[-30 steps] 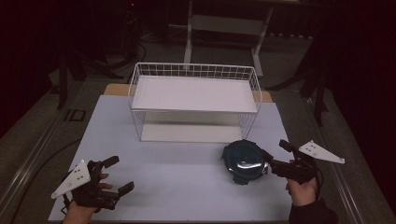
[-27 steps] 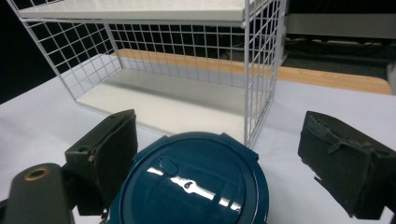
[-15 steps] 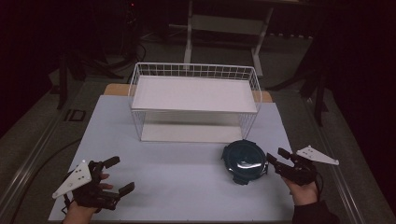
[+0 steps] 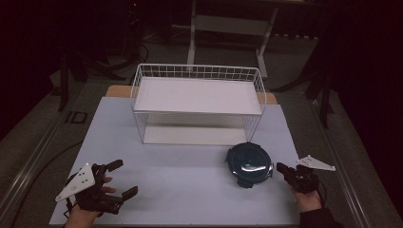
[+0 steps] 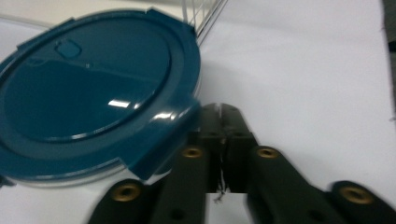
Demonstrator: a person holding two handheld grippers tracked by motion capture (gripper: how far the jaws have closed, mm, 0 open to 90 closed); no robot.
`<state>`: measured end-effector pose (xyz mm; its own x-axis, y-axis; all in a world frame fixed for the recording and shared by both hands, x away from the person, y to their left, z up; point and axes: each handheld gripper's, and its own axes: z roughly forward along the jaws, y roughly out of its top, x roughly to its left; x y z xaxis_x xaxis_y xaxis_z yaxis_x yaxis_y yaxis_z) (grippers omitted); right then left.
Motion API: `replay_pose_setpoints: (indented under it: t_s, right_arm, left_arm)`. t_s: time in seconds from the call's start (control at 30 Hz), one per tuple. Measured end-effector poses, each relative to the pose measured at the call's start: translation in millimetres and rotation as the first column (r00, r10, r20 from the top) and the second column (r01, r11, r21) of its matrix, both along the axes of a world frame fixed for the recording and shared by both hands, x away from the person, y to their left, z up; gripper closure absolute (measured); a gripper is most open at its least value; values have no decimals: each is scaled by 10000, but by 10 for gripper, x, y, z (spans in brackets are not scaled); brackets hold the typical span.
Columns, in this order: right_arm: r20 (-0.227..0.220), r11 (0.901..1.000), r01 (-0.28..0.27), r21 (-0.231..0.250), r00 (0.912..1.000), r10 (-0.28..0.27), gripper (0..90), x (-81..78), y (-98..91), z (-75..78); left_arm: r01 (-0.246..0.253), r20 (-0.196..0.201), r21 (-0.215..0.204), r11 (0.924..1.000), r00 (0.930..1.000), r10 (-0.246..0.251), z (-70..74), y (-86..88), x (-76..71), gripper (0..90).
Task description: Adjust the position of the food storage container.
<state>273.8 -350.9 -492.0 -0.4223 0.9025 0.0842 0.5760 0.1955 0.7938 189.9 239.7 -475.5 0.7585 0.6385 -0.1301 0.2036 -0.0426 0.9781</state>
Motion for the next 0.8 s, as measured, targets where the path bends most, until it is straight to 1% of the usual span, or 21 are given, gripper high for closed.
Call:
replay_pose_setpoints:
  t_s: [0.03,0.17,0.2,0.23,0.27,0.4,0.43,0.53,0.8]
  right_arm:
    - [-165,9998,-169,45,9997,170,899,4,7,-34]
    - [-212,9995,-294,77,9993,296,900,3,20,-46]
    - [-235,9992,-404,75,9989,406,900,3,33,-53]
    - [-184,9990,-449,37,9988,450,900,7,43,-53]
    - [-224,9989,-461,97,9987,463,900,12,38,-49]
    - [-226,9991,-417,-10,9989,416,900,16,57,-37]
    - [-221,9993,-364,5,9991,364,900,22,76,-38]
    - [-278,9990,-454,51,9986,455,900,47,111,-36]
    - [-394,9959,-905,66,9951,907,900,137,291,-31]
  left_arm:
    - [5,-1,3,10000,10000,-5,0,0,0,0]
    - [6,-18,20,10000,10000,-6,-1,0,-2,0]
    - [11,-21,20,10000,10000,-11,-4,0,2,0]
    - [13,-26,31,10000,10000,-13,-5,-2,3,0]
    - [13,-25,28,10000,10000,-13,-7,-5,5,0]
    - [51,-37,64,10000,10000,-51,-10,-18,9,0]
    - [56,-39,72,10000,10000,-56,-10,-20,9,0]
    - [66,-38,103,9999,10000,-66,-11,-23,9,0]
    - [68,-37,126,9999,10000,-68,-11,-22,8,0]
